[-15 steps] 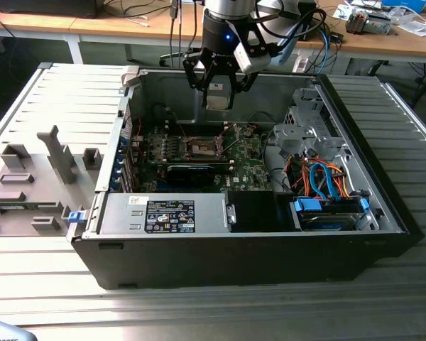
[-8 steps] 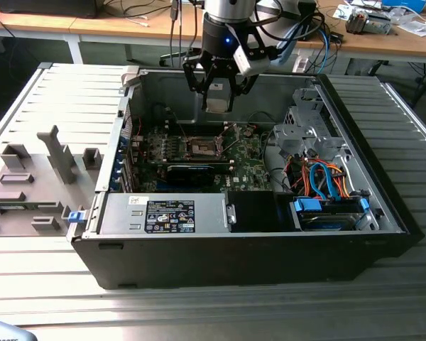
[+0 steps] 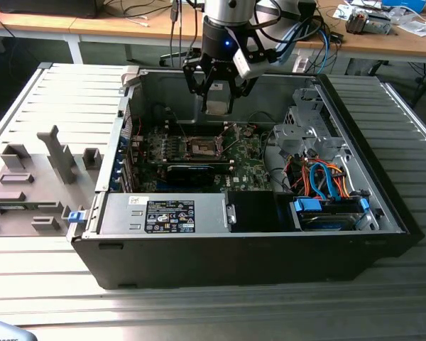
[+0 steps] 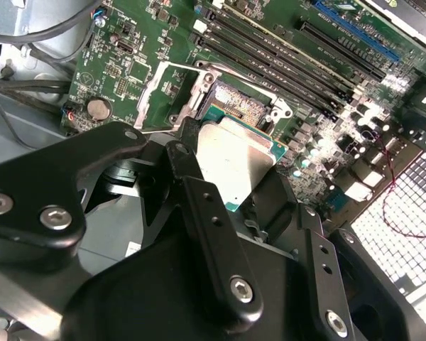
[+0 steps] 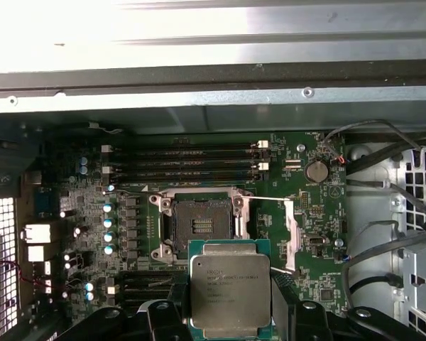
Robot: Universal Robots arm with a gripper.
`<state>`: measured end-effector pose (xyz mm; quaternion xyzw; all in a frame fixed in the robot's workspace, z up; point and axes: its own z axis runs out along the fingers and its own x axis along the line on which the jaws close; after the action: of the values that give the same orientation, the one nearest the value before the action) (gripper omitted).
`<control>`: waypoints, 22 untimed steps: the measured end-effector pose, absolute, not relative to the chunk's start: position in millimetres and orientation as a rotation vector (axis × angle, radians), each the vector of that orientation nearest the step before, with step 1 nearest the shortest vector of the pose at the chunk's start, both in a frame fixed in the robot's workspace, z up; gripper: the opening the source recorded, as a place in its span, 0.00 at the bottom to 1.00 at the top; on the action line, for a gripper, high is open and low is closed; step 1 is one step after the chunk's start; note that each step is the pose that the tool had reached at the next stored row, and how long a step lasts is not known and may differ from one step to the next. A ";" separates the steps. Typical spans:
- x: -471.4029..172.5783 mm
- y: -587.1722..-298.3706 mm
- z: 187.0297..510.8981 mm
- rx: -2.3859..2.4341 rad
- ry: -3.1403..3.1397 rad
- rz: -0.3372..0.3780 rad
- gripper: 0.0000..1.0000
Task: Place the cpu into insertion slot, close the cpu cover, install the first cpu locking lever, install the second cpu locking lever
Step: 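Place the cpu into insertion slot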
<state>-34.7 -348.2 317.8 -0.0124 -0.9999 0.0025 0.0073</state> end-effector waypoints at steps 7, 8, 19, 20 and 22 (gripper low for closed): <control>-36.7 -348.2 316.5 -0.038 -3.127 -0.021 0.55; -36.9 -348.2 316.5 -0.038 -3.126 -0.036 0.55; -40.8 -347.7 315.1 -0.038 -3.126 -0.049 0.55; -40.8 -347.7 315.1 -0.038 -3.126 -0.049 0.55; -40.8 -347.7 315.1 -0.039 -3.126 -0.049 0.55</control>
<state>-40.8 -347.7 315.1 -0.0124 -0.9998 -0.0158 0.0075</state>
